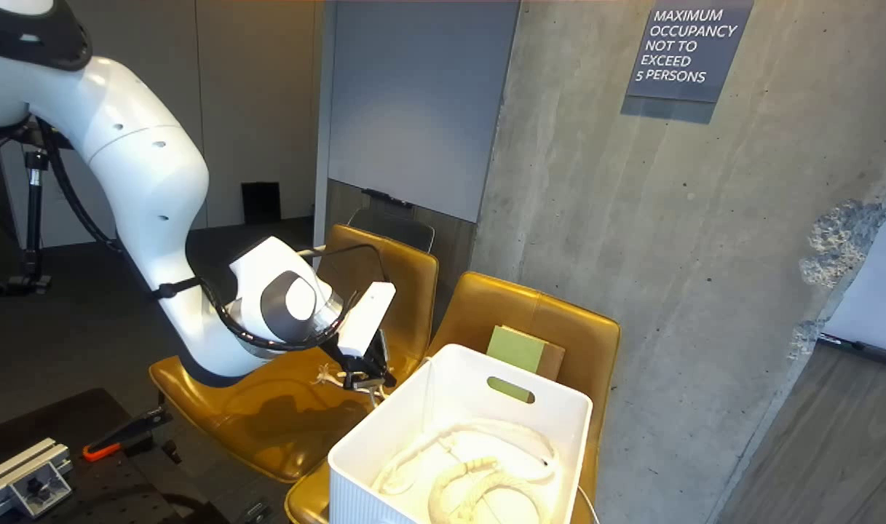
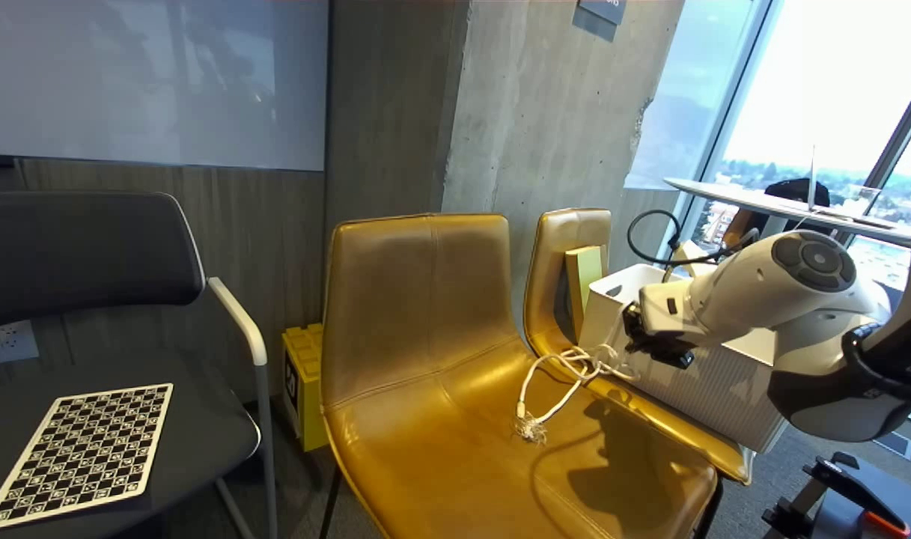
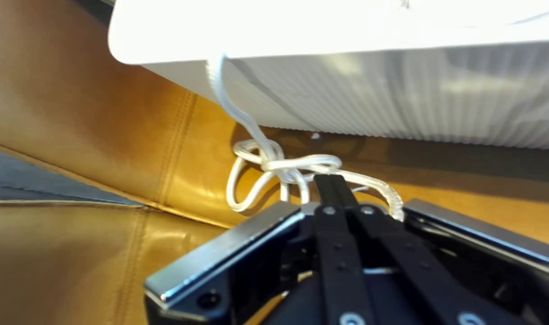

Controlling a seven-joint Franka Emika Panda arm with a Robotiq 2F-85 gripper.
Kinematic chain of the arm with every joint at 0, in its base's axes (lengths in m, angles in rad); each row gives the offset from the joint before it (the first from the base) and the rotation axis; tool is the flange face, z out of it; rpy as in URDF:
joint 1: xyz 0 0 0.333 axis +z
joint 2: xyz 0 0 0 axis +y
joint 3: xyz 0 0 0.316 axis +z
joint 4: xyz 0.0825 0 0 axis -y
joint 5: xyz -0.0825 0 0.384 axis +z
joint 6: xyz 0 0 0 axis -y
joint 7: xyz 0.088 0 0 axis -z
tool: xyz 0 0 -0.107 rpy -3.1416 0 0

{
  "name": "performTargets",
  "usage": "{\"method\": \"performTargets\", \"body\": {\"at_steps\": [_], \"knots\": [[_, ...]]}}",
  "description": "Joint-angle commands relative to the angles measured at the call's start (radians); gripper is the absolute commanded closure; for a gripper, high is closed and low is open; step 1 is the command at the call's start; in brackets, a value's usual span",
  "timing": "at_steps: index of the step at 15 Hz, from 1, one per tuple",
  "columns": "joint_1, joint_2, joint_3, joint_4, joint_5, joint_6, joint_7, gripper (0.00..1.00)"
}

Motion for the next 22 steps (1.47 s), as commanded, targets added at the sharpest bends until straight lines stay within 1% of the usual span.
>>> {"method": "performTargets", "body": {"at_steps": [1, 4, 6, 7, 8, 11, 14, 17, 22], "knots": [[0.027, -0.235, -0.062, -0.053, -0.023, -0.057, -0.013, 1.00], [0.014, -0.390, -0.095, -0.044, -0.020, -0.109, 0.014, 1.00], [0.018, -0.502, -0.134, -0.032, -0.027, -0.174, 0.028, 1.00], [0.025, -0.559, -0.159, -0.024, -0.034, -0.212, 0.036, 1.00], [0.045, -0.612, -0.191, -0.019, -0.011, -0.246, 0.015, 1.00], [0.089, -0.741, -0.293, 0.028, -0.016, -0.337, 0.006, 1.00], [0.102, -0.818, -0.350, 0.096, -0.010, -0.425, 0.019, 1.00], [0.087, -0.874, -0.363, 0.168, -0.005, -0.510, 0.023, 1.00], [0.057, -0.913, -0.369, 0.252, 0.016, -0.593, 0.025, 1.00]]}}
